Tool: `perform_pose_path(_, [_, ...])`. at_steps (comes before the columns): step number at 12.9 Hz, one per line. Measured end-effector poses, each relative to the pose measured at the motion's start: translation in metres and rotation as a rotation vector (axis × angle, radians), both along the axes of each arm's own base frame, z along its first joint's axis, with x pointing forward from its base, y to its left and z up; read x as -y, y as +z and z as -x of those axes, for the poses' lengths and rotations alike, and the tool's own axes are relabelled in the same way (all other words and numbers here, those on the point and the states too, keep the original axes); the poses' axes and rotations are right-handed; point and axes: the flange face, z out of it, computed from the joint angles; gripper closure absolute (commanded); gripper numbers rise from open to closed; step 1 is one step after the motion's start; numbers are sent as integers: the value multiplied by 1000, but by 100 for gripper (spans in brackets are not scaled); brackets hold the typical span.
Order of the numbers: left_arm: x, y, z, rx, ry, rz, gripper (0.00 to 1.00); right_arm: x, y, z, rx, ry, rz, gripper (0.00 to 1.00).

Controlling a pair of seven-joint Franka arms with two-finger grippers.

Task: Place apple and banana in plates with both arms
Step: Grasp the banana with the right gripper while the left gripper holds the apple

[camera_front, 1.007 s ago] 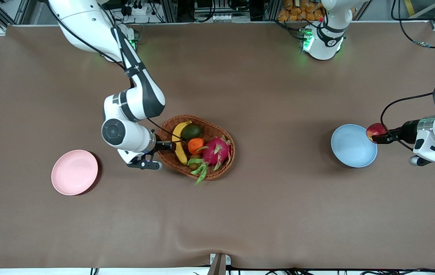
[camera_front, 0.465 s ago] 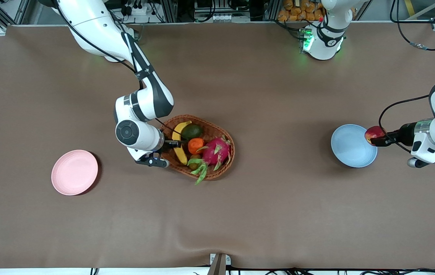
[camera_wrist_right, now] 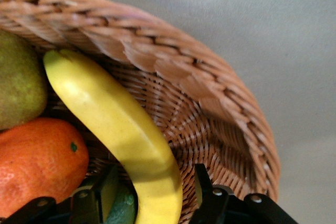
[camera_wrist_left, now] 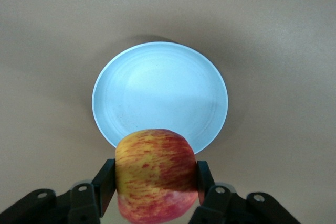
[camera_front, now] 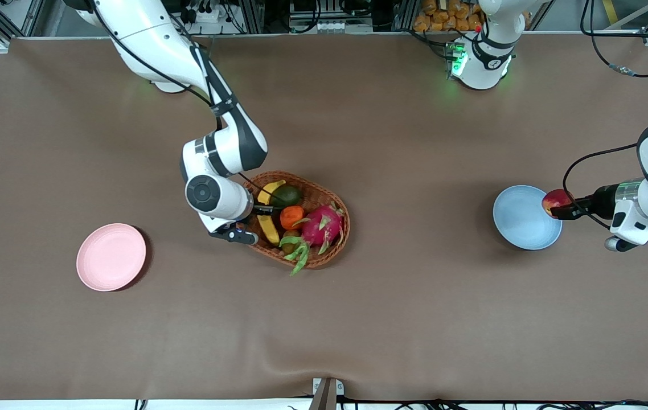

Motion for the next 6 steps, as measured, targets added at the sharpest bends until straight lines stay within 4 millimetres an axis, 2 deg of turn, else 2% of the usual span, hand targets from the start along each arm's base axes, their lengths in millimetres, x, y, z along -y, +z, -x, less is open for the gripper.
perform_pose_path(6, [0,-1,0,0,0,0,100,4,-17,5,19,-13,9,33])
